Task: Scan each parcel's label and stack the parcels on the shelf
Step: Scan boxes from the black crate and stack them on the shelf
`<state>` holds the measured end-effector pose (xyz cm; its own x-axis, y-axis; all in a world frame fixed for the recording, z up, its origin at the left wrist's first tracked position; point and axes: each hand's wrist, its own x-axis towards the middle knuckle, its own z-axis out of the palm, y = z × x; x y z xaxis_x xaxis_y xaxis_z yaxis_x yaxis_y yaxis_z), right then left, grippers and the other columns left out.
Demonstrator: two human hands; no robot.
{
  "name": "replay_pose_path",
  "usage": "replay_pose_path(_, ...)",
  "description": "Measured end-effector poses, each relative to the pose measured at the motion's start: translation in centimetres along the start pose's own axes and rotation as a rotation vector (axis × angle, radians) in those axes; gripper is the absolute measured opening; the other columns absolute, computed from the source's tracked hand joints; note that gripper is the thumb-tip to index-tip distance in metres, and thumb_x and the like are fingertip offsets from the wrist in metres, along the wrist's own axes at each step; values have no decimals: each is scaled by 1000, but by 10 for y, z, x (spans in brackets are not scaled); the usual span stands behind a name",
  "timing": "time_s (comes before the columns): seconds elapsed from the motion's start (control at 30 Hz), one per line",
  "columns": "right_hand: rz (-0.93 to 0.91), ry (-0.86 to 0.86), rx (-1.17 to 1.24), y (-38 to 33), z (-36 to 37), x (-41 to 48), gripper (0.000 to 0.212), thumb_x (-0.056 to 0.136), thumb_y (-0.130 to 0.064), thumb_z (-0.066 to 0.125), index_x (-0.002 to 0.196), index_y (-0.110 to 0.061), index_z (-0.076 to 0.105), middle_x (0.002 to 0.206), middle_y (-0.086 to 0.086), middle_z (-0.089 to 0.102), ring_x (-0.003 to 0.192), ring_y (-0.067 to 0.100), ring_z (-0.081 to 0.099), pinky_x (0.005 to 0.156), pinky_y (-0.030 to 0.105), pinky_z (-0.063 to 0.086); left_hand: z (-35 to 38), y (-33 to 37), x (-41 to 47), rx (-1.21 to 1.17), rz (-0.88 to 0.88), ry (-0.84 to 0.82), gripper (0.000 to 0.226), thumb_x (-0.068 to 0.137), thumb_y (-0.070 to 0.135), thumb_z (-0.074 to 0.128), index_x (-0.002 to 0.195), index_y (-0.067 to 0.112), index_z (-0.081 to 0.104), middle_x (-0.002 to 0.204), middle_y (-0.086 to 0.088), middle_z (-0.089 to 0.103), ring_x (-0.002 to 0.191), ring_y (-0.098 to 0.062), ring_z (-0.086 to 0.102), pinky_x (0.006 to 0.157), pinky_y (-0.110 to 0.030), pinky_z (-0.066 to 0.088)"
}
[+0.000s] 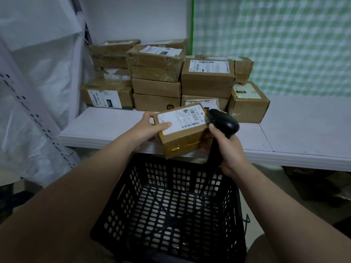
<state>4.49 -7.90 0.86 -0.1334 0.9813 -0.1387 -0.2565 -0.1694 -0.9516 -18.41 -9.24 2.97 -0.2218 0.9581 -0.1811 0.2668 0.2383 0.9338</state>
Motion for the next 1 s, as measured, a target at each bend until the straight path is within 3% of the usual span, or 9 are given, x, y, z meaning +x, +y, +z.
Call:
replay_pose_path(0.13,-61,0,37,3,6,-6,29,88,-25,70,115,-17,65,110,3,72,105,22,68,90,43,56,2,-15,-9,12,12,-73,54,77,38,77,107,21,36,112,-4,64,106,-18,62,100,-39,47)
replay_pose_path(0.23,-93,-21,25,0,8,-11,22,88,-15,69,109,-11,66,103,5,74,100,21,70,86,39,56,8,-17,-21,-28,5,-127,42,79,46,72,89,20,40,100,-8,68,91,-21,66,86,-39,49)
replay_pose_path(0.33,-166,-32,-30,-10,9,-14,22,88,-14,68,110,-15,67,100,2,75,97,17,71,86,37,56,16,-12,-30,-42,19,-156,43,83,36,72,106,22,38,110,-8,66,95,-20,67,86,-37,52)
replay_pose_path(0.4,-232,-19,-60,-21,7,-16,17,88,-16,69,104,-19,68,97,-2,75,98,17,70,88,37,56,21,-7,-32,-64,87,-74,63,85,30,71,131,29,28,111,-1,62,100,-16,65,89,-35,52)
replay_pose_path(0.47,-302,7,-94,-30,4,-20,9,87,-18,70,95,-22,68,85,-6,72,92,17,69,83,36,56,24,-7,-28,-113,180,54,90,82,30,74,145,41,10,124,2,55,111,-16,59,95,-36,49)
replay_pose_path(0.53,-342,-10,-204,-36,0,-27,4,86,-21,71,87,-20,68,69,-4,66,71,16,66,69,35,55,24,-11,-23,-143,233,118,104,76,33,78,145,48,2,141,3,46,125,-16,50,106,-45,42)
replay_pose_path(0.63,-330,-91,-367,-35,-3,-37,17,84,-21,72,82,-5,67,62,11,62,54,19,61,56,34,52,28,-22,-22,-120,257,137,107,73,33,80,144,52,2,152,4,35,134,-16,41,110,-47,38)
replay_pose_path(0.73,-344,-113,-399,-32,0,-44,38,84,-22,72,84,15,61,67,27,62,53,25,60,54,36,53,31,-28,-19,-185,245,179,104,81,24,76,146,48,0,149,0,40,132,-16,44,108,-43,40)
replay_pose_path(1.0,-347,-143,-382,-34,2,-53,31,86,-20,69,86,11,63,69,31,61,56,30,60,57,42,55,34,-29,-22,-165,258,180,105,74,34,79,141,57,1,148,1,42,132,-17,45,108,-48,40)
